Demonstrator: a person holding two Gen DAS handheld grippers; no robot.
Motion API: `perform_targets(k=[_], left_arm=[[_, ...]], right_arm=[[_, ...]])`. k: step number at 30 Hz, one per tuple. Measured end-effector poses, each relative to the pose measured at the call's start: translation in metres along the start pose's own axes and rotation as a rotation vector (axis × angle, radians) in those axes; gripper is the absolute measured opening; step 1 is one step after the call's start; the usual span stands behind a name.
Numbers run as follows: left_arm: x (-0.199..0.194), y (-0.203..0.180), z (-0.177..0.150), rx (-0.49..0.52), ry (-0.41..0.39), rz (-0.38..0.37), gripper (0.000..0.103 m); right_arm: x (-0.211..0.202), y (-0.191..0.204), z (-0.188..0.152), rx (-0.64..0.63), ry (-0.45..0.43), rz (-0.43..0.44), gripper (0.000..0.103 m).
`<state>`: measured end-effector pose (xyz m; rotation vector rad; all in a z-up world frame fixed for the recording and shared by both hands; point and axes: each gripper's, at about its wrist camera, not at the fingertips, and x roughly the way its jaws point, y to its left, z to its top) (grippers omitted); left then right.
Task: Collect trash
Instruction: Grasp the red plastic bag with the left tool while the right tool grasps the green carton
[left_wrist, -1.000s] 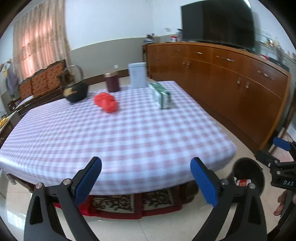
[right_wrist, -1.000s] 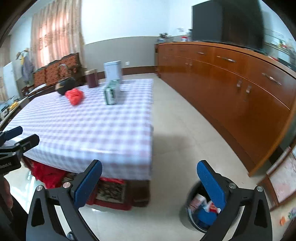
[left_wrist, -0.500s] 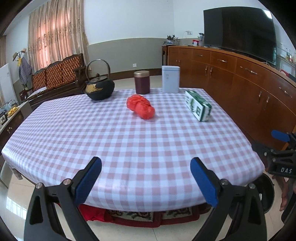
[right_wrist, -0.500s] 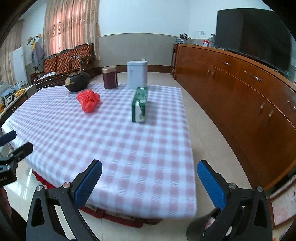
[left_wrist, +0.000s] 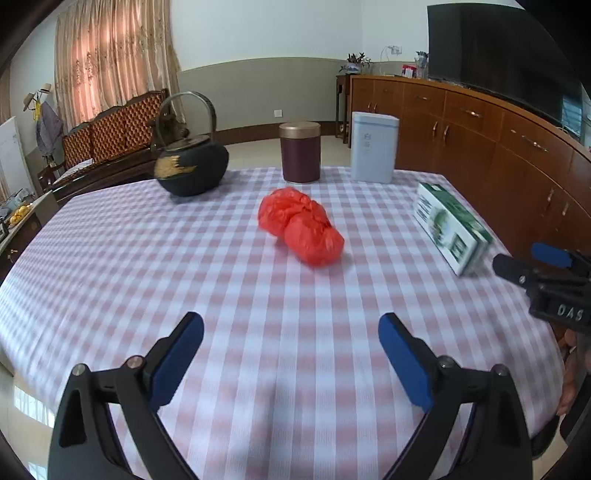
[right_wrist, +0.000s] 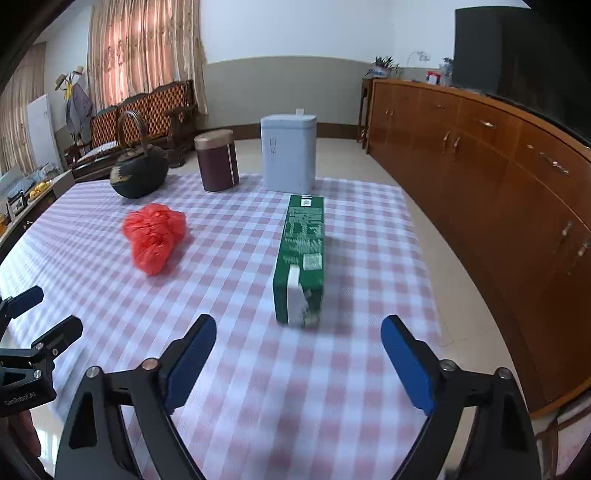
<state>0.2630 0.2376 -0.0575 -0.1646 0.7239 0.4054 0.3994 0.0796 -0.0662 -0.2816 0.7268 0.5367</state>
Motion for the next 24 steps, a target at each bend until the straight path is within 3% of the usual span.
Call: perform_targets(k=[2,6,8,10,15,20,23,24], left_arm=[[0.015,-0.002,0.009,-0.001,0.003,-0.004,0.094],[0.044,-0.007,0.025,0.001,0.019,-0.014,0.092],[0.055,-0.008,0.031,-0.008,0.026,-0.020,0.091],[0.067,-0.009,0.038,-0.010,0.035,-0.023,0.090],[0.089,-0.012,0.047,-0.030,0.069,-0.044,0.087],[0.106,-0.013,0.053,-0.037,0.110,-0.060,0.073],[0.112,-0.012,0.054,-0.035,0.125,-0.075,0.055],[0.116,-0.011,0.054,-0.041,0.144,-0.116,0.038]], right_arm=[[0.023,-0.001,0.009,-0.004,0.021,0.009,0.079],[0.049,-0.008,0.018,-0.004,0.045,0.030,0.069],[0.059,-0.012,0.024,-0.001,0.053,0.039,0.053],[0.069,-0.017,0.029,0.006,0.060,0.053,0.045],[0.081,-0.021,0.040,0.003,0.055,0.050,0.044],[0.083,-0.023,0.040,0.019,0.064,0.055,0.042],[0.082,-0.025,0.036,0.027,0.072,0.056,0.052],[0.082,-0.025,0.035,0.020,0.076,0.053,0.052]])
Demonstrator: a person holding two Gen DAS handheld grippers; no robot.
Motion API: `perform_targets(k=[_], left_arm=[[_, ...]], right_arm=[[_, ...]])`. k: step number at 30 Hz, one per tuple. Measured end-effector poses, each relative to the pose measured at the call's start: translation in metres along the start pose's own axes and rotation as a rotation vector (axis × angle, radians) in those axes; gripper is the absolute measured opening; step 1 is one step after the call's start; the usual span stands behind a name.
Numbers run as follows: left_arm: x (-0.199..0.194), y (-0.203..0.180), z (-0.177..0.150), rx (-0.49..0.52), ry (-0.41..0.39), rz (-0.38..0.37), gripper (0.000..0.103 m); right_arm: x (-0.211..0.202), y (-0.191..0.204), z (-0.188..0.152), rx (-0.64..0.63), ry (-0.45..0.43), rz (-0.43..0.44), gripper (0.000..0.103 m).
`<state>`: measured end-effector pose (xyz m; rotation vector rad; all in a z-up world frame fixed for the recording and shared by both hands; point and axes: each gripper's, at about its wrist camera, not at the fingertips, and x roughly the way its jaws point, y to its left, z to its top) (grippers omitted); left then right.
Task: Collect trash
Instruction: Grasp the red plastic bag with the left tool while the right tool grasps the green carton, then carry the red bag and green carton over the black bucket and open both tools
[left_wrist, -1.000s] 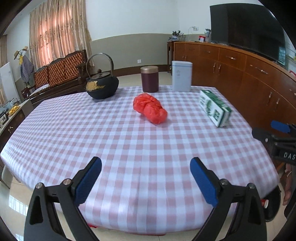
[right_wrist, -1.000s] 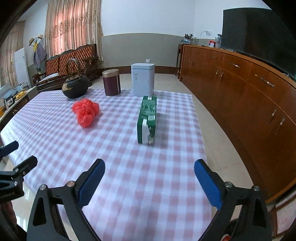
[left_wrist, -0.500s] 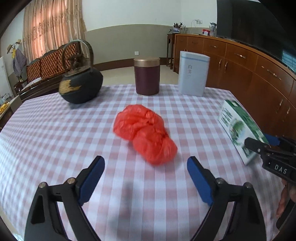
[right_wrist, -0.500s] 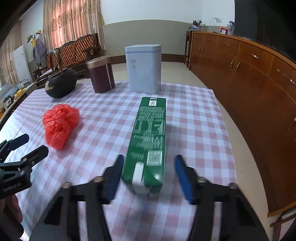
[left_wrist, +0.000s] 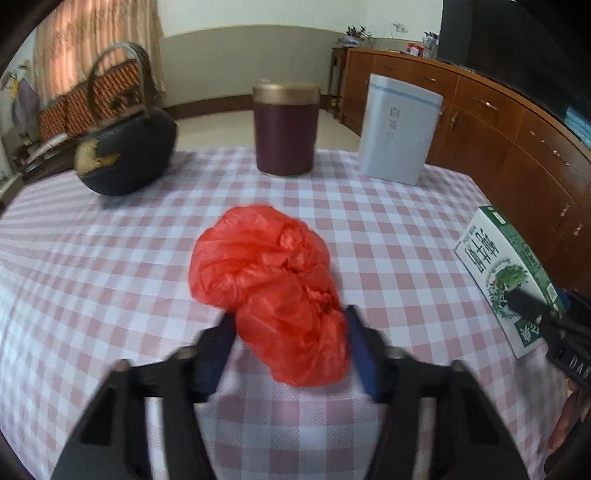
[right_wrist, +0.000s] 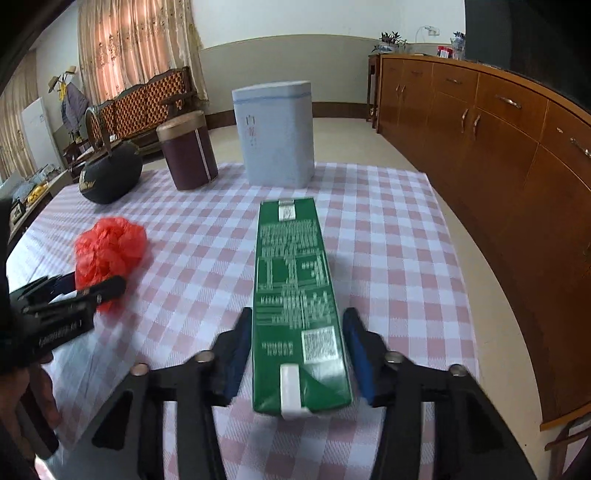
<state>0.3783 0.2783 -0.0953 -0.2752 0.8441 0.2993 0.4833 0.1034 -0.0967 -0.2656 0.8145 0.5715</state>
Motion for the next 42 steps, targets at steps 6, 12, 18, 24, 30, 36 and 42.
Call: perform_targets(k=[6,12,18,24,30,36,42], left_arm=[[-0.019,-0.003,-0.011,0.051,-0.026,-0.057,0.025],[-0.051,-0.009,-0.026,0.076,-0.062,-0.041,0.025],[-0.077,-0.006,-0.037,0.080,-0.078,-0.026,0.025],[-0.109,-0.001,-0.045,0.078,-0.112,-0.022,0.025],[-0.141,0.002,-0.052,0.075,-0.145,-0.032,0.025],[-0.169,-0.006,-0.064,0.080,-0.168,-0.055,0.025],[-0.194,-0.026,-0.077,0.113,-0.186,-0.093,0.025]], right_arm=[[-0.009,0.000,-0.004,0.012,-0.007,0.016,0.039],[-0.031,0.008,-0.008,0.002,-0.032,0.008,0.039],[-0.060,0.019,-0.014,-0.010,-0.052,0.002,0.039],[-0.090,0.035,-0.031,-0.037,-0.073,-0.003,0.039],[-0.126,0.046,-0.049,-0.054,-0.105,-0.022,0.039],[-0.167,0.042,-0.072,-0.033,-0.127,-0.029,0.039],[-0.209,0.033,-0.094,-0.005,-0.155,-0.052,0.039]])
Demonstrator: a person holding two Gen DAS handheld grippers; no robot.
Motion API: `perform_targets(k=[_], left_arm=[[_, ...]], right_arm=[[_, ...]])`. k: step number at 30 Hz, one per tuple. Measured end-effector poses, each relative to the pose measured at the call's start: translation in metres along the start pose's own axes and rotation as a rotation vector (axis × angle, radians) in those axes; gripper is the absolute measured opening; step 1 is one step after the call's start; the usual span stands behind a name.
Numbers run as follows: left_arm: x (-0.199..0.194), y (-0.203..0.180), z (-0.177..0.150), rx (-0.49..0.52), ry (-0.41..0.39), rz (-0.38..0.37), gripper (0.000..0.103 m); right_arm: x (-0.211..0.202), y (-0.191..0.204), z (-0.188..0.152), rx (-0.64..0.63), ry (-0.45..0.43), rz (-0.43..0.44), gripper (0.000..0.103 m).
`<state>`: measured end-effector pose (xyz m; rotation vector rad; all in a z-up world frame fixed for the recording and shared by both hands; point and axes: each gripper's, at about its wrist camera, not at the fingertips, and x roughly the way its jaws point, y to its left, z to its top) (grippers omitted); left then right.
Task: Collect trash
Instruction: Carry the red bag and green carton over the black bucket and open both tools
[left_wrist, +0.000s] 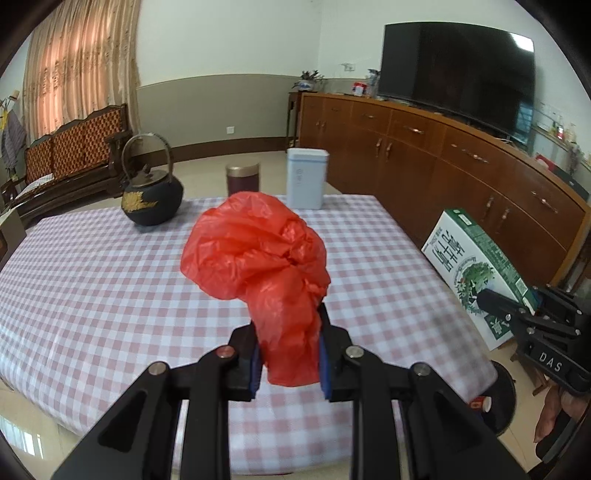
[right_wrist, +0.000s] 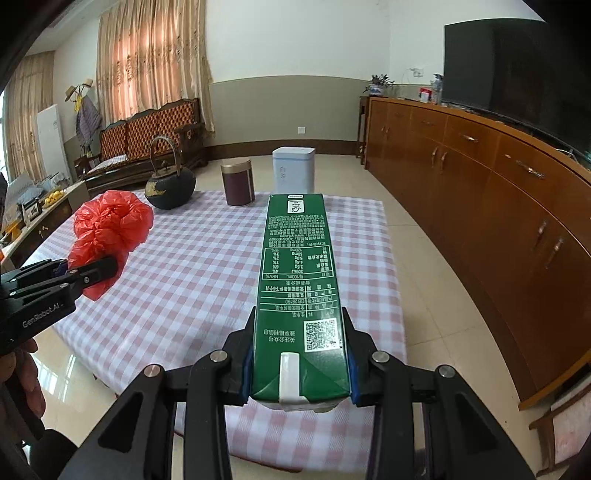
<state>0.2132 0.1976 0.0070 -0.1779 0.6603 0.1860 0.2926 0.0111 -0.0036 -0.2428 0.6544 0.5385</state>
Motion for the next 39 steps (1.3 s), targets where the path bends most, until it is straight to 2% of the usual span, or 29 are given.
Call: perform_targets(k=[9,18,28,39], left_arm=[[-0.029,-0.040,-0.009,0.051,-0.034,-0.060,0.025],[-0.045,-0.097,-0.027,0.126,-0.037,-0.148,0.025],[-0.041,-0.175,-0.049,0.222,0.003,-0.286,0.025],[-0.026,-0.253,-0.078,0.334,0.079,-0.408,0.025]], right_arm=[[-0.055,-0.022,-0.028,0.042,-0.027,-0.052,0.039],[-0.098,-0.062,-0.061,0.106,-0.036,-0.137,0.039],[-0.143,-0.120,-0.106,0.199,-0.023,-0.262,0.039],[-0.161,-0.177,-0.157,0.289,0.031,-0.359,0.039]])
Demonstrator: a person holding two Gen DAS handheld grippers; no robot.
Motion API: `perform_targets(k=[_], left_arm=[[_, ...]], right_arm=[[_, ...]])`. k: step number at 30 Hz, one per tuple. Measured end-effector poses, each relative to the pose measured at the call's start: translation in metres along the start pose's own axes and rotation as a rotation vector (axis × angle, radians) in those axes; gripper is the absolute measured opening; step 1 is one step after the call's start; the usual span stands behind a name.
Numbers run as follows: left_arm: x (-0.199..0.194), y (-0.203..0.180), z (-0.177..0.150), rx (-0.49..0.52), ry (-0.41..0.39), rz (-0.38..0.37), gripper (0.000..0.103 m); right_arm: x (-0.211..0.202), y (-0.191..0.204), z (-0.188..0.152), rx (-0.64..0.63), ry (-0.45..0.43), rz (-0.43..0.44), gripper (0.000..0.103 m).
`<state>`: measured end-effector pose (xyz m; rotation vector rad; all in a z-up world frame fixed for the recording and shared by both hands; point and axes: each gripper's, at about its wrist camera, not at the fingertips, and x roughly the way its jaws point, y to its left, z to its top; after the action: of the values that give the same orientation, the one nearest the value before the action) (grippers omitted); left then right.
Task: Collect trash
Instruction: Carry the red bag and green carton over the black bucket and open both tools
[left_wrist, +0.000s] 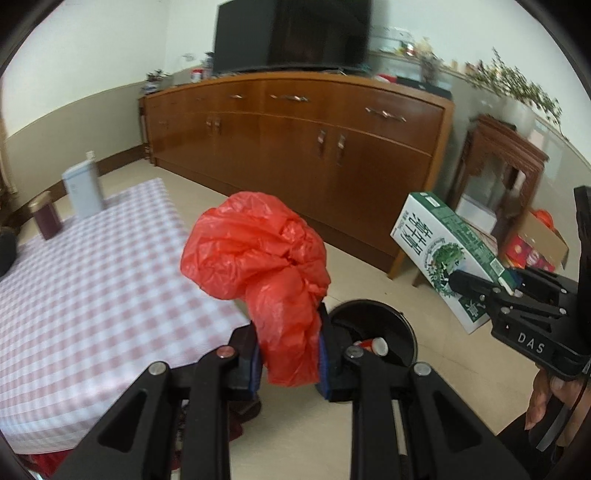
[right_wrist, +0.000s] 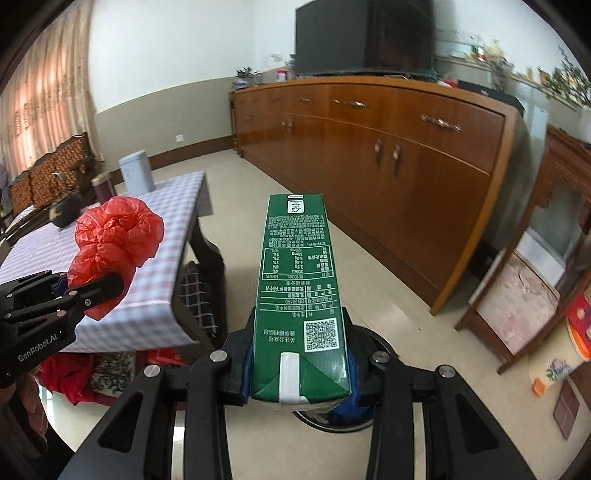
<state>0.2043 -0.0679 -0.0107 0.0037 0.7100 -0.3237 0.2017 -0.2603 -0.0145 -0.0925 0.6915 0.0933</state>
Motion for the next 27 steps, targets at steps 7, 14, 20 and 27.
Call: perform_targets(k=[7,14,20,27], left_arm=[[0.040,-0.036,-0.010,0.057,0.080,-0.073,0.025],[0.086,-0.071,-0.026,0.117,0.171,-0.146,0.025],[0.128,-0.091,-0.038,0.147,0.241,-0.183,0.025],[0.171,-0.099,-0.047,0.173,0.313,-0.214,0.025]], right_arm=[[0.010,-0.042,-0.031,0.050,0.051,-0.035,0.039],[0.034,-0.077,-0.060,0.072,0.121,-0.054,0.039],[0.072,-0.095,-0.081,0.059,0.193,-0.040,0.039],[0.121,-0.111,-0.101,0.014,0.275,-0.004,0.039]])
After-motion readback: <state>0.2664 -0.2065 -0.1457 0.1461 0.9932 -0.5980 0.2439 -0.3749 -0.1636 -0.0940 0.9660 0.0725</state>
